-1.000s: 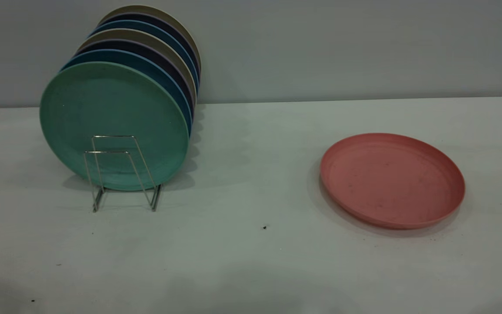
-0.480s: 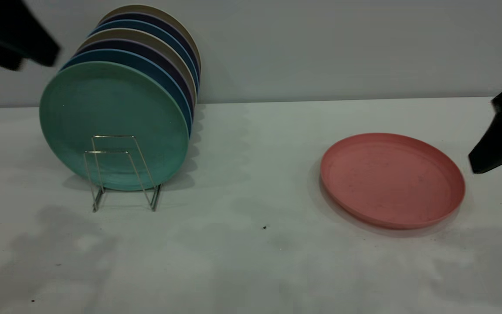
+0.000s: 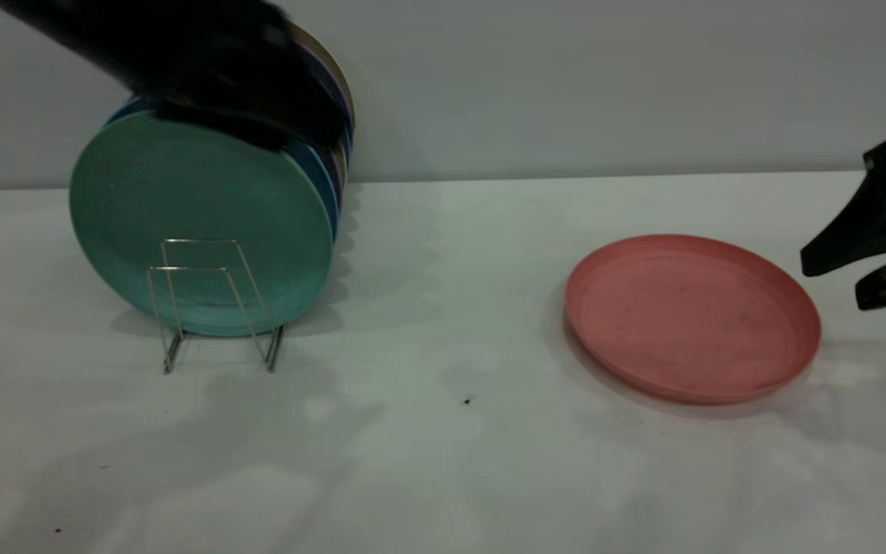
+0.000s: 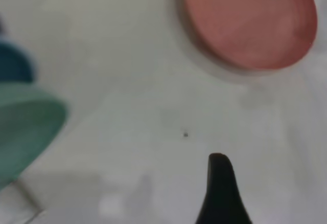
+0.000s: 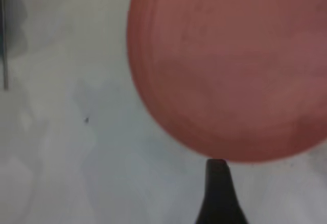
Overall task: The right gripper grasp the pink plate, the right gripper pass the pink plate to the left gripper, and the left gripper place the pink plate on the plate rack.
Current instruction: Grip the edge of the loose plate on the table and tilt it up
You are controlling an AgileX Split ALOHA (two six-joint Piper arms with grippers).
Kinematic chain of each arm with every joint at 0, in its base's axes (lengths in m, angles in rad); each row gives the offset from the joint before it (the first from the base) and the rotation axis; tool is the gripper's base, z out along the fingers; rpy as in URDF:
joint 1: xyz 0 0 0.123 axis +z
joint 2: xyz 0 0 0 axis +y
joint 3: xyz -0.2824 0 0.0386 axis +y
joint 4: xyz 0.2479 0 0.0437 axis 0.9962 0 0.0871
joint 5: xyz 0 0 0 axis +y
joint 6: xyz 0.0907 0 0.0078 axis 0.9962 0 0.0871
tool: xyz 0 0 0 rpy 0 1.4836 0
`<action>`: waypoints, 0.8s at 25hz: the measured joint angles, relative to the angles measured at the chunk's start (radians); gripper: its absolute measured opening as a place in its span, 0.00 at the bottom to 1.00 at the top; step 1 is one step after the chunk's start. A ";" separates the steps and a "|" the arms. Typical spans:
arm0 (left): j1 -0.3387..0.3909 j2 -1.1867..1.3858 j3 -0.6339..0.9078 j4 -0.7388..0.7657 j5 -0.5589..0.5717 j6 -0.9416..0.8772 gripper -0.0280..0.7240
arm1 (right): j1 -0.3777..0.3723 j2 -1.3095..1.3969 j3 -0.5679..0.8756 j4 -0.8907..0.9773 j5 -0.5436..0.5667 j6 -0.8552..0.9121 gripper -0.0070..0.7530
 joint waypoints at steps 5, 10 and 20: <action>-0.081 0.141 -0.102 0.078 0.000 -0.103 0.76 | -0.023 0.116 -0.048 0.021 0.001 -0.008 0.74; -0.133 0.234 -0.213 0.332 0.041 -0.311 0.75 | -0.023 0.198 -0.100 0.025 0.001 -0.008 0.74; -0.143 0.259 -0.260 0.421 0.024 -0.424 0.75 | -0.024 0.305 -0.215 0.027 0.001 -0.022 0.74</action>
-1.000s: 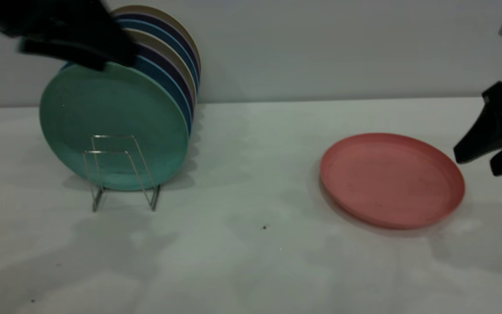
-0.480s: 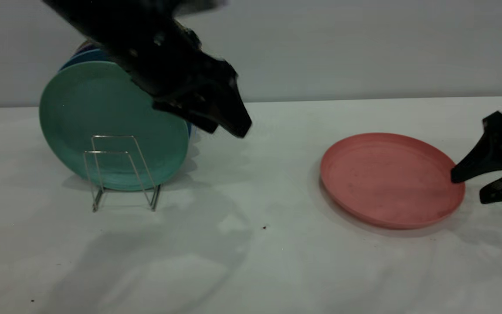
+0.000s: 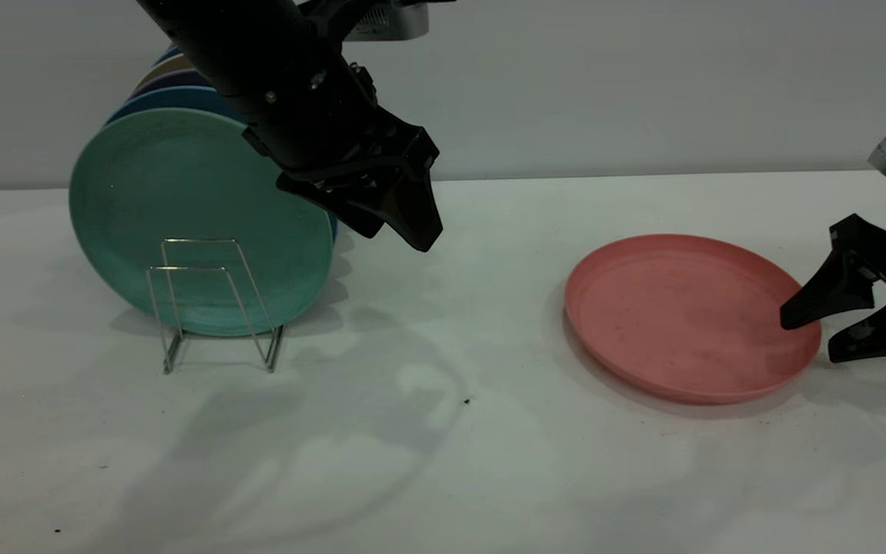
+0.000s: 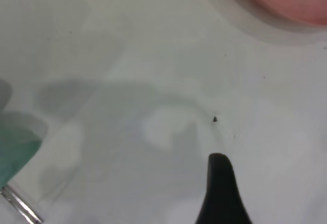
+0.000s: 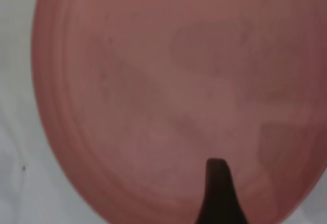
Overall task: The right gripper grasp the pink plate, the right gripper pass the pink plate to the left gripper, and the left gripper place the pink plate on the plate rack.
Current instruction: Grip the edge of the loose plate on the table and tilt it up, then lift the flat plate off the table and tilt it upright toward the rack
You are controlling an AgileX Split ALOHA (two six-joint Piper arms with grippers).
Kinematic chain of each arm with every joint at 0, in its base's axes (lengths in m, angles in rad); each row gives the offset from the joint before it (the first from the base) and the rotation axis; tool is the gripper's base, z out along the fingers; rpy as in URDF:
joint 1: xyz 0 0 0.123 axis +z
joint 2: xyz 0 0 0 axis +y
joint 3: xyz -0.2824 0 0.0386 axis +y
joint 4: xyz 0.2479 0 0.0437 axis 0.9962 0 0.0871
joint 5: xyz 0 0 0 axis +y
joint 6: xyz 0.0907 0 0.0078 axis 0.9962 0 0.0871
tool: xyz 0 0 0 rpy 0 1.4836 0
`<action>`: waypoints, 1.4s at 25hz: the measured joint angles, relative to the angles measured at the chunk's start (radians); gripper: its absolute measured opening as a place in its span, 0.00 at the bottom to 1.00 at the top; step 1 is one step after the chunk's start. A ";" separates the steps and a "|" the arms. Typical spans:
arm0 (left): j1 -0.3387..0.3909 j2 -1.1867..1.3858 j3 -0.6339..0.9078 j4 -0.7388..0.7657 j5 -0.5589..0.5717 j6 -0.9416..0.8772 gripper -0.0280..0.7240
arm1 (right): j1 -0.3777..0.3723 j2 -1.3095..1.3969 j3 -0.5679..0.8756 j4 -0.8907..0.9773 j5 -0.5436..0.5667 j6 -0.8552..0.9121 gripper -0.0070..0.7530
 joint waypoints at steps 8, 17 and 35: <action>0.000 0.000 0.000 -0.023 0.002 -0.002 0.75 | 0.000 0.056 -0.051 -0.003 0.000 0.003 0.74; 0.000 0.000 0.000 -0.024 0.000 -0.002 0.75 | 0.000 0.126 -0.094 0.095 0.061 0.003 0.49; 0.000 0.092 -0.001 -0.232 -0.067 -0.041 0.75 | 0.089 0.139 -0.094 0.204 0.338 -0.366 0.03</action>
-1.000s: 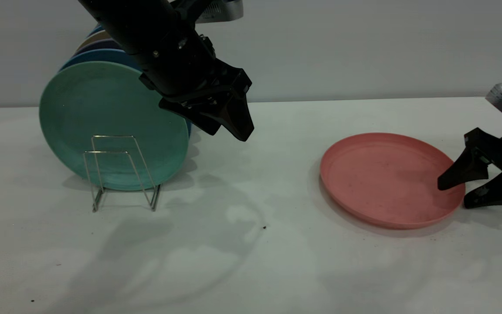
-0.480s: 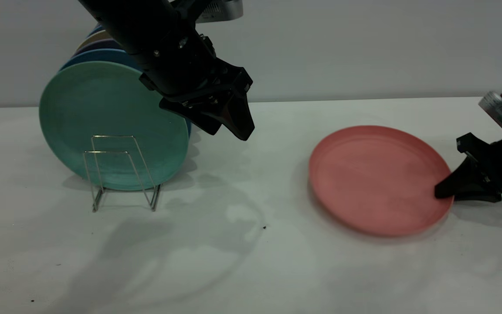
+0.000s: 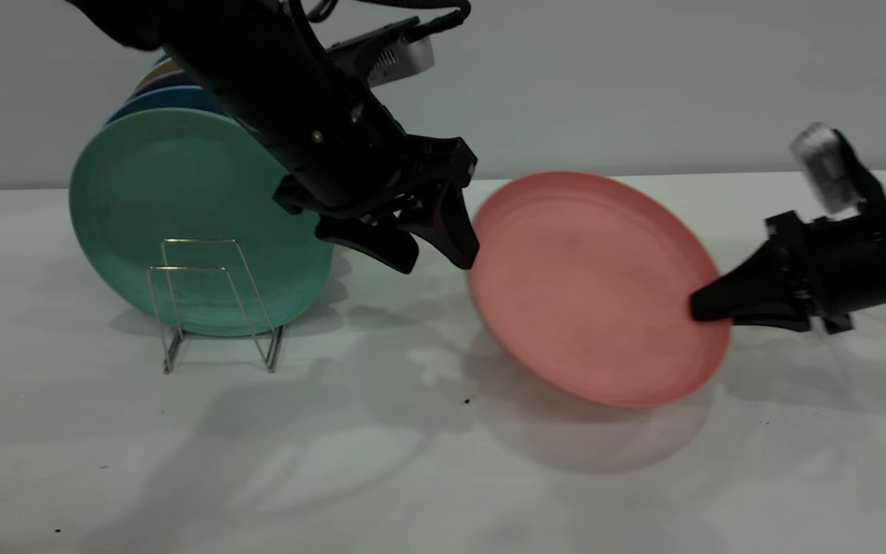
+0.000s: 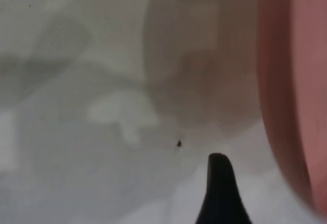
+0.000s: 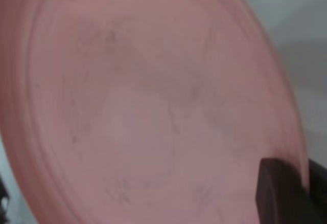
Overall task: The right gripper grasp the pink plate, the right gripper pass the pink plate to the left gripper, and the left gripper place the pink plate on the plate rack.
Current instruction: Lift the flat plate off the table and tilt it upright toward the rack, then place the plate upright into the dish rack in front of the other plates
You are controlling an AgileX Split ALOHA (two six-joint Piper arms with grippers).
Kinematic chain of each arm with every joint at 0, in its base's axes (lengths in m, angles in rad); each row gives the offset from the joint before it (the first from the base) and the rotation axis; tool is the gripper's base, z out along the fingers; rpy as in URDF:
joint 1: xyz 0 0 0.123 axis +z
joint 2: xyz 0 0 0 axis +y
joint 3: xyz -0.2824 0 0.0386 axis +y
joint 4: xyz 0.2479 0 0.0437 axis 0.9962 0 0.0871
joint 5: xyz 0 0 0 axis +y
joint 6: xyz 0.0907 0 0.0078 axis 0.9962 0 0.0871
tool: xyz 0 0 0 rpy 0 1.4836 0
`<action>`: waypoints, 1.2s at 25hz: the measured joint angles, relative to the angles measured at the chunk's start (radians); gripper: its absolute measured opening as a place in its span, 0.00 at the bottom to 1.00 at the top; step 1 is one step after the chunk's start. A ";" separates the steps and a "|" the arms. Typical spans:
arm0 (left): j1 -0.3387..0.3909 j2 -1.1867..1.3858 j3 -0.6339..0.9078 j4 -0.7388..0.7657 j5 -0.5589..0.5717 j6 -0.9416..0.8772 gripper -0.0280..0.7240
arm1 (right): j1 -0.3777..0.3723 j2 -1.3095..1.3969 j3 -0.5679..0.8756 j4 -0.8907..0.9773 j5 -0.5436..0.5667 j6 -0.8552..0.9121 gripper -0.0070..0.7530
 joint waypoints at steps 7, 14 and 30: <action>0.000 0.044 0.000 -0.106 -0.041 0.001 0.65 | 0.081 0.000 0.000 0.009 0.035 -0.028 0.03; 0.000 0.047 -0.002 -0.133 -0.040 0.002 0.16 | 0.087 0.001 0.000 0.021 0.025 -0.024 0.08; 0.001 -0.087 -0.002 0.156 0.022 0.176 0.16 | -0.004 -0.362 0.003 0.019 0.160 0.114 0.89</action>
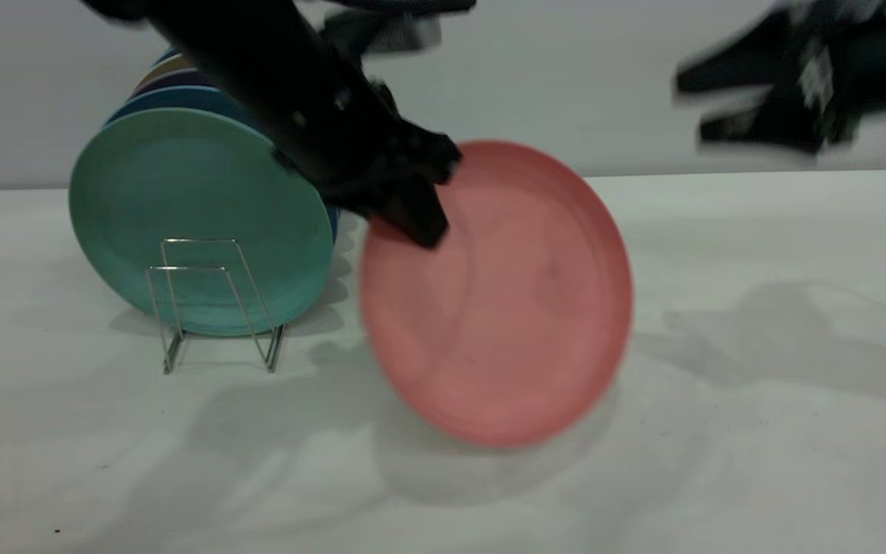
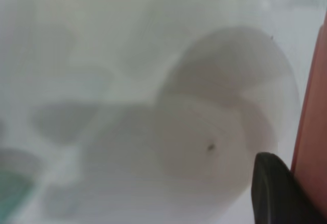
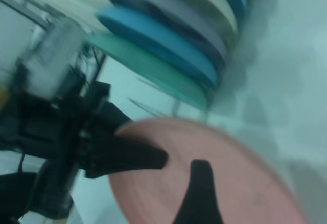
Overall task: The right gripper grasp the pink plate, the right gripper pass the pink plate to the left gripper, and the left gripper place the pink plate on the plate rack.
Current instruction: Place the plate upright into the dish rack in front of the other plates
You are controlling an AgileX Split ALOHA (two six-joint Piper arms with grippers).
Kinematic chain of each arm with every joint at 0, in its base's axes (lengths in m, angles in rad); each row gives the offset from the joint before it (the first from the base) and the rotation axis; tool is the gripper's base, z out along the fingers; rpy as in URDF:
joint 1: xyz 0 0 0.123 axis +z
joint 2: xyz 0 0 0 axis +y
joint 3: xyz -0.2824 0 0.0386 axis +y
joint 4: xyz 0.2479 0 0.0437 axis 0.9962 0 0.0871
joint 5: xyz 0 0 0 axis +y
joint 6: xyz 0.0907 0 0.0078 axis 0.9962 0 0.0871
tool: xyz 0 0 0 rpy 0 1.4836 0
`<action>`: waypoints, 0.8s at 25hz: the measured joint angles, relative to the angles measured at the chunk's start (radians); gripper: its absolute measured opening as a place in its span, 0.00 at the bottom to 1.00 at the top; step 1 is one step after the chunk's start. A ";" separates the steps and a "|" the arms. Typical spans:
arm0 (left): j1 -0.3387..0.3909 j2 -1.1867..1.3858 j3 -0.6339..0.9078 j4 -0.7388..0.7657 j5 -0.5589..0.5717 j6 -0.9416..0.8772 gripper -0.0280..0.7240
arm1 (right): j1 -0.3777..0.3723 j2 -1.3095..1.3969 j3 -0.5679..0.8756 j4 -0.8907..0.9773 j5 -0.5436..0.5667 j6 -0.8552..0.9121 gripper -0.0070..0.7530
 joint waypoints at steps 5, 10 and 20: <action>0.000 -0.179 0.000 0.337 0.087 0.107 0.16 | -0.028 -0.261 0.000 -0.181 0.027 0.144 0.76; 0.000 -0.338 0.000 0.635 0.115 0.158 0.16 | 0.003 -0.529 0.004 -0.503 0.062 0.369 0.59; 0.176 -0.431 0.000 0.790 0.220 0.333 0.16 | 0.022 -1.046 0.251 -0.697 0.093 0.573 0.55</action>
